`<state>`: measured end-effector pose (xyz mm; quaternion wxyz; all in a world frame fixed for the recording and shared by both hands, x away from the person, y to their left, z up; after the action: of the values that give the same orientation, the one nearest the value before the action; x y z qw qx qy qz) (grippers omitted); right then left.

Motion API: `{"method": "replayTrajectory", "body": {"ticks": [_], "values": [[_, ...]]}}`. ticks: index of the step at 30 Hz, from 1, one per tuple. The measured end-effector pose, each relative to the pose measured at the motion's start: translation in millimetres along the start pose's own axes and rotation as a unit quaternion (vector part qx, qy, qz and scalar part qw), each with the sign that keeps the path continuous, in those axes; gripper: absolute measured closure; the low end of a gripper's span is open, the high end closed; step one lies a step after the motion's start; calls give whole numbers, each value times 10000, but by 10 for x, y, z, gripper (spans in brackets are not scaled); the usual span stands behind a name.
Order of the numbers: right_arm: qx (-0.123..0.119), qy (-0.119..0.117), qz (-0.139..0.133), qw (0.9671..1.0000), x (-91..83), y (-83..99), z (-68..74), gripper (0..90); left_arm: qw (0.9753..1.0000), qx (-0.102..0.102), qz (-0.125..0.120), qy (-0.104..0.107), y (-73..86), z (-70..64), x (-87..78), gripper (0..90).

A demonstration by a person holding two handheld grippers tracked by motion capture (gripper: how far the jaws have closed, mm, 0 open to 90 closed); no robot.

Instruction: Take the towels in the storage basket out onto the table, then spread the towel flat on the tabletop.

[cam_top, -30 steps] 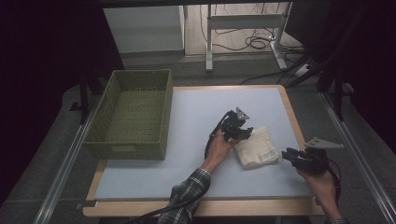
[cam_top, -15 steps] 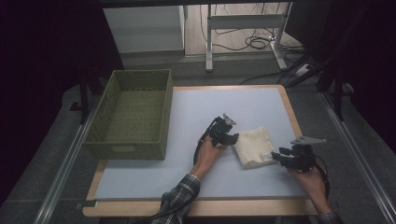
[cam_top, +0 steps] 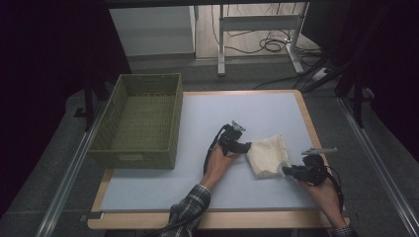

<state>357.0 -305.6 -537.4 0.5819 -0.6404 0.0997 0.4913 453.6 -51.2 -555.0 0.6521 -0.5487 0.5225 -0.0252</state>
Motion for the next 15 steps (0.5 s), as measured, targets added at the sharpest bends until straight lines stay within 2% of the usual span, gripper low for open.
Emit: {"method": "replayTrajectory", "body": {"ticks": [2, 4, 6, 9, 11, 15], "values": [[22, -25, 8, 10000, -5, -1, -1, 787, 10000, 48, -16, -7, -14, -3, -36, 353], [20, -36, 12, 10000, -12, 0, -3, 791, 9999, -39, -98, 61, -29, 3, -90, 376], [-6, -28, 17, 10000, -13, -5, -3, 790, 9997, -88, -55, 198, -33, 7, -105, 410], [-71, -2, 6, 10000, -13, -15, 3, 790, 9995, -88, 74, 290, -11, -2, -72, 425], [-102, 5, 13, 9999, -16, -19, 4, 789, 9993, -49, 127, 346, 5, -6, -37, 424], [-109, 11, -8, 9999, -18, -23, 3, 790, 9995, 116, 124, 284, 11, -46, -26, 445]]}}
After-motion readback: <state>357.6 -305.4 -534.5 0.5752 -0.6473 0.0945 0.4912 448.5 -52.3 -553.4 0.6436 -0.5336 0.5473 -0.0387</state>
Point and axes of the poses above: each handheld gripper's, and its own axes: x roughly forward along the jaws, y roughly out of its underside, z roughly to its left, the point moved 3 cm from there along x, roughly forward along the jaws, and after that the axes turned 5 degrees about y, right-handed, at the moved point
